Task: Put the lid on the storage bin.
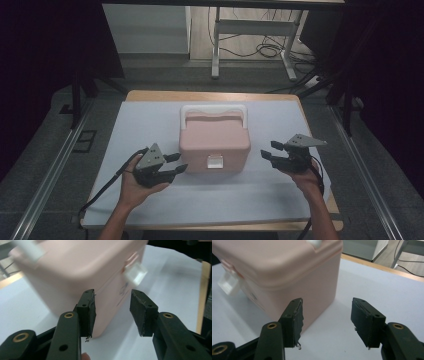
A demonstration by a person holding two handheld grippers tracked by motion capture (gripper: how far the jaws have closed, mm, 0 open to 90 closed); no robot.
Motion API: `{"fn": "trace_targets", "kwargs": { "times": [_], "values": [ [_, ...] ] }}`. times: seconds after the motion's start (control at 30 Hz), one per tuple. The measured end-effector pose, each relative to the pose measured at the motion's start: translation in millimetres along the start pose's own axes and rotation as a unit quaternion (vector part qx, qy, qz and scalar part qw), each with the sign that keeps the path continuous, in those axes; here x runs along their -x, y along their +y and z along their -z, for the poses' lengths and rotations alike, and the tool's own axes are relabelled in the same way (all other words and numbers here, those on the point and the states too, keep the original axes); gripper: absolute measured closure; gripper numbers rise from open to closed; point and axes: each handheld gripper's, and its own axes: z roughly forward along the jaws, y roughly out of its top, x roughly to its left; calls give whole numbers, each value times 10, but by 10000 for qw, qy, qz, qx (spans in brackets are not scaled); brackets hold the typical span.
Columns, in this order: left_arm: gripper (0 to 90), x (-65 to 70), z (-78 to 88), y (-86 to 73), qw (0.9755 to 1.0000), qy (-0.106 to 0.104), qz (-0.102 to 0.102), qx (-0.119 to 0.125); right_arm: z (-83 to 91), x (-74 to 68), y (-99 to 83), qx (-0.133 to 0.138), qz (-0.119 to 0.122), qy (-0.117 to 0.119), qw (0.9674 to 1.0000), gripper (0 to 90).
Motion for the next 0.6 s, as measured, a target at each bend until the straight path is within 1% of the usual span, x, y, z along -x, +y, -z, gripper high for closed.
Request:
{"fn": "trace_targets", "kwargs": {
  "times": [0.03,0.13,0.23,0.3,0.37,0.43,0.6],
  "values": [
    [555,-24,10,-40,10000,30,80,-14,-2,6,-37,-15,9,-27,10000,426],
    [554,-71,17,-153,9997,75,234,-59,-9,26,-131,-52,-21,-127,9999,420],
    [550,-129,-21,-258,9991,153,342,-200,-33,68,-261,-143,-104,-204,9996,417],
    [545,-159,-41,-291,9986,233,372,-280,-48,90,-320,-189,-166,-224,9994,415],
    [541,-184,-55,-312,9983,229,446,-288,-69,105,-377,-208,-218,-242,9993,414],
    [538,-197,-64,-328,9981,249,471,-303,-82,107,-393,-293,-194,-272,9990,409],
    [526,-204,-47,-339,9979,262,520,-282,-64,96,-387,-219,-182,-292,9992,409]
  ]
}}
